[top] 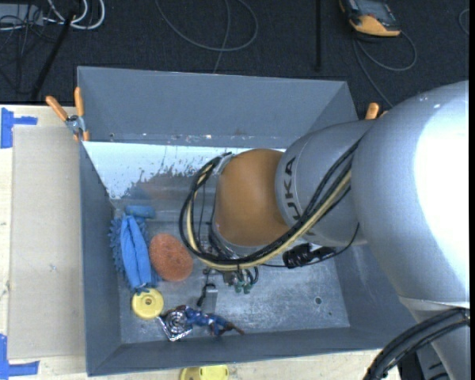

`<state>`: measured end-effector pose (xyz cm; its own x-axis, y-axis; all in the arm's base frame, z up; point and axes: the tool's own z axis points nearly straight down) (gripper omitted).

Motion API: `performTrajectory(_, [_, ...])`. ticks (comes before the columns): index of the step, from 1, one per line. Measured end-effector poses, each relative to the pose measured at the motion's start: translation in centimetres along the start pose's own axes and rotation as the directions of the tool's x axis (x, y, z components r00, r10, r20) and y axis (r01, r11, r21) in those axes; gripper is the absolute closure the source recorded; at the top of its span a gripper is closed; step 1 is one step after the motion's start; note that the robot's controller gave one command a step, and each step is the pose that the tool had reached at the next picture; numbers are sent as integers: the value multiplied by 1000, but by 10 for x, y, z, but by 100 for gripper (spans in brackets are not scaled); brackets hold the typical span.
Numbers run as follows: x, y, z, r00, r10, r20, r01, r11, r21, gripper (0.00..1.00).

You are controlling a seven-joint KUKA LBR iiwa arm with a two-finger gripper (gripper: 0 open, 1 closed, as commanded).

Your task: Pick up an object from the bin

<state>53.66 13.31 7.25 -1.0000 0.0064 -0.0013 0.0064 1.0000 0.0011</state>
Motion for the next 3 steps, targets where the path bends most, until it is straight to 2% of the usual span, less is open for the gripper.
performTrajectory(1, [-59, -3, 2, 997, 82, -1, -82, 997, 1, 0])
performTrajectory(2, [-71, 9, 2, 996, 94, 1, -94, 996, 1, 0])
performTrajectory(3, [-66, 12, 3, 996, 91, -1, -91, 996, 1, 0])
